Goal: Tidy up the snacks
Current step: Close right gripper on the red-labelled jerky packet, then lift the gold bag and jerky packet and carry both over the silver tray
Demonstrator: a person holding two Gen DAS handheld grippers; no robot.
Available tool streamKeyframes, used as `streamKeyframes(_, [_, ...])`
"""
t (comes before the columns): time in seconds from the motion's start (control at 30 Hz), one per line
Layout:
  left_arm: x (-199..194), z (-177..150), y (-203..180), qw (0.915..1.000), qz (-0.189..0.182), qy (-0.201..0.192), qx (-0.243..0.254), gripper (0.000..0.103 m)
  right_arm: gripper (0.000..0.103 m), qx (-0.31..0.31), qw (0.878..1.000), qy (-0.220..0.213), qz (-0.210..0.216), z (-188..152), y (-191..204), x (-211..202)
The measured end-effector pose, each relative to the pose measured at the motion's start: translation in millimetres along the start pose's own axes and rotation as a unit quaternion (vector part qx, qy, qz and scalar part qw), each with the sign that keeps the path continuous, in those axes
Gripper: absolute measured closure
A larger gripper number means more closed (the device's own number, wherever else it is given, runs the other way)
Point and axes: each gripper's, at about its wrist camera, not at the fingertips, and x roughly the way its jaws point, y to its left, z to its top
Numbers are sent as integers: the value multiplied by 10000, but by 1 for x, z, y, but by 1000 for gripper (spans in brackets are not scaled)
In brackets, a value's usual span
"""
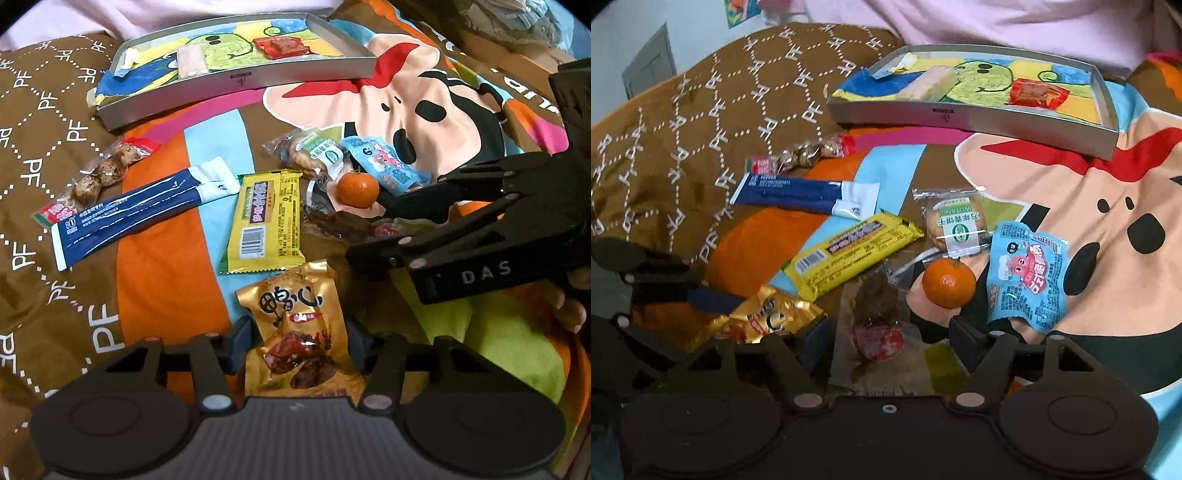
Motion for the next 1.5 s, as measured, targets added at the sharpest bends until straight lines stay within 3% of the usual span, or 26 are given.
streamKeyframes(0.13, [-3, 0, -2, 10000, 48, -29, -3, 53, 34, 24, 9998, 99, -180, -2, 4, 11])
streamKeyframes(0.2, [-4, 0, -3, 10000, 71, -28, 0, 55, 40, 2, 9997, 75, -238, -4, 7, 13])
streamKeyframes(0.23, [-4, 0, -4, 10000, 84, -24, 4, 55, 50, -9, 9998, 67, -204, -5, 9, 12])
streamKeyframes(0.27, [-5, -1, -5, 9999, 103, -18, 16, 56, 51, -21, 9998, 62, -174, -6, 11, 11])
streamKeyframes(0.4, [-8, -2, -7, 9999, 119, 64, 32, 56, 51, -63, 9997, 77, -233, -10, 15, 10])
streamKeyframes(0.57, [-5, -2, -8, 9997, 127, 187, 18, 49, 49, 73, 9996, 139, -222, -10, 13, 13])
streamKeyframes(0.77, [-10, -3, -10, 9997, 164, 162, 13, 60, 53, 199, 9995, 37, -251, -13, 14, 9])
streamKeyframes(1.07, [-33, 1, -15, 9986, 480, -212, 22, 61, 54, -281, 9976, -367, -522, -15, 36, -25])
streamKeyframes(1.5, [-54, 21, -6, 9946, 740, -712, -147, 61, 54, -405, 9928, -886, -703, -5, 36, -48])
